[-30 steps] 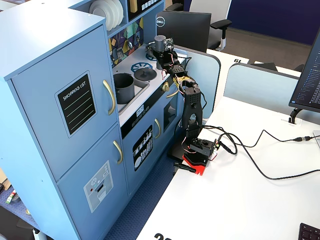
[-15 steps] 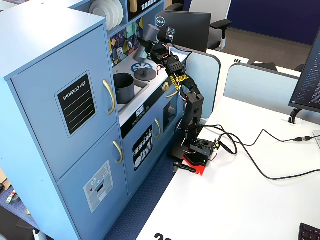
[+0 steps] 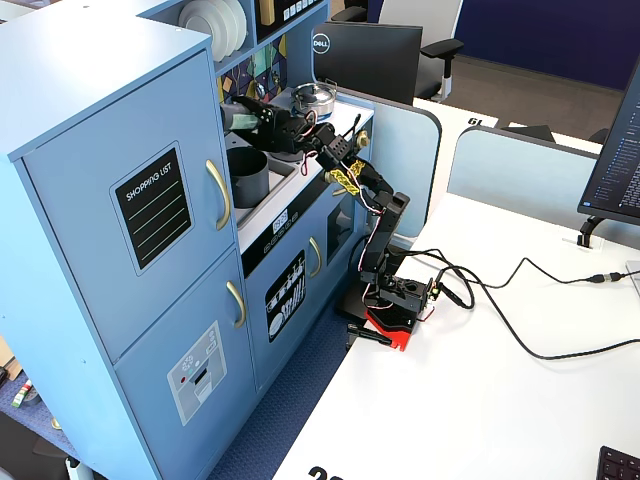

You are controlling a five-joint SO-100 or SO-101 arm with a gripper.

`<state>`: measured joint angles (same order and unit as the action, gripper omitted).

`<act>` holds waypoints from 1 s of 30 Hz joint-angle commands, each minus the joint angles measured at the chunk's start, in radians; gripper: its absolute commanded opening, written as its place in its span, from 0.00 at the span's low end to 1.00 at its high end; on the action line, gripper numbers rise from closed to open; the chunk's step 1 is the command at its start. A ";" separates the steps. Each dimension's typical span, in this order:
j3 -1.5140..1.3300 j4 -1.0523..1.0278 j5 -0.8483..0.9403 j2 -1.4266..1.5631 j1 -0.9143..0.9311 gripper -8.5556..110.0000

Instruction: Put salt in the gray recipient

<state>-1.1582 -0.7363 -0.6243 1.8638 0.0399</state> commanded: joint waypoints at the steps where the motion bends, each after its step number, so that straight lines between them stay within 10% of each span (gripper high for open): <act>1: 0.115 0.035 -0.250 -0.005 -0.044 0.07; 18: 0.072 -0.163 -0.551 -0.043 0.005 0.07; 30: 0.218 0.127 -0.491 -0.094 -0.143 0.07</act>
<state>-1.0492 -0.6627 -1.1459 1.7610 -0.0660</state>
